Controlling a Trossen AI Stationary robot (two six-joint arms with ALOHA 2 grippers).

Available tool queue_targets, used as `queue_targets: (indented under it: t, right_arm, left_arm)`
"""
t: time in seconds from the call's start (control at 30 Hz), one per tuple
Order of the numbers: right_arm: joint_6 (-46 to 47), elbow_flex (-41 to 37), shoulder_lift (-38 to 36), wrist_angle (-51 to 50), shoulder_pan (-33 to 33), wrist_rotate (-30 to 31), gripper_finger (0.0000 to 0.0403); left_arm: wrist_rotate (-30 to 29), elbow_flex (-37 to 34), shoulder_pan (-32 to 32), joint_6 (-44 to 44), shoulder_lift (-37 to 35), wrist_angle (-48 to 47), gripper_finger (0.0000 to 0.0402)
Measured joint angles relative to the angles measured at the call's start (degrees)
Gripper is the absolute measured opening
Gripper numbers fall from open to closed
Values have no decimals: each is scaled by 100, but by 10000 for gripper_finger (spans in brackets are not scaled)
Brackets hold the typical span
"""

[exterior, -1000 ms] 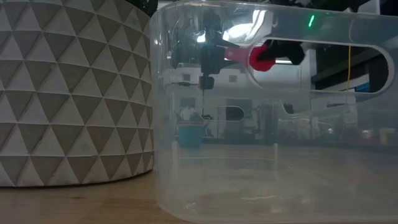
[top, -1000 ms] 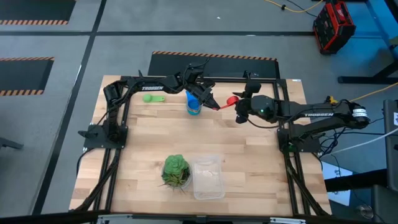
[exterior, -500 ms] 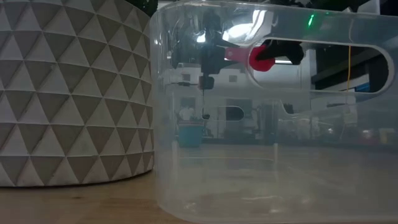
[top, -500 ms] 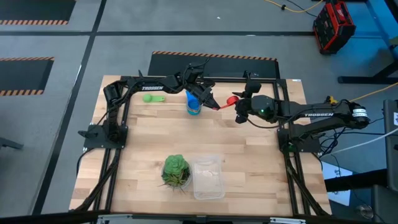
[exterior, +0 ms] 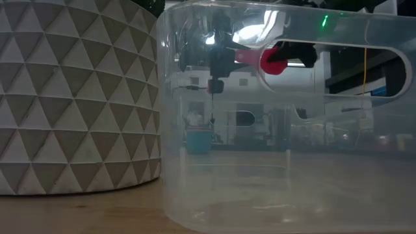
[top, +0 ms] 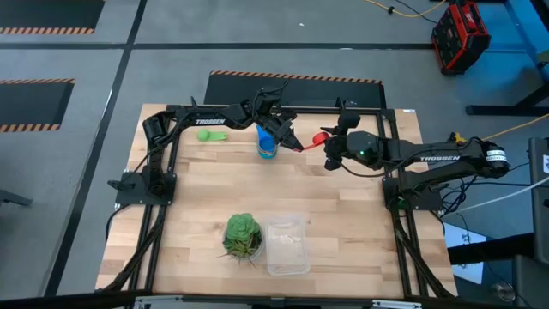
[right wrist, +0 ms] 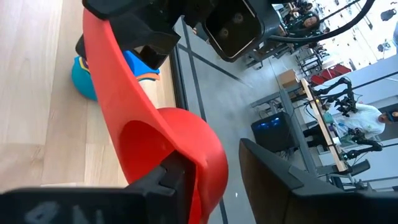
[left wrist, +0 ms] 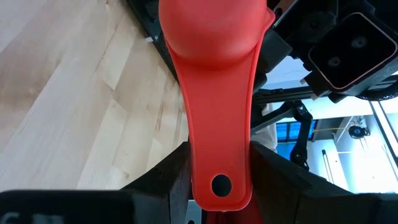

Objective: Nest measuring cups in basket
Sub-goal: Stack the red measuring cup on top of the blue measuring cup

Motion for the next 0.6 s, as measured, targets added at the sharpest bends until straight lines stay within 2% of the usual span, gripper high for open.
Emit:
queue_targets:
  t: [0.6]
  right_arm:
    - [38, -4, 0, 411, 0, 22, 126]
  left_arm:
    - [-5, 0, 0, -4, 0, 193, 141]
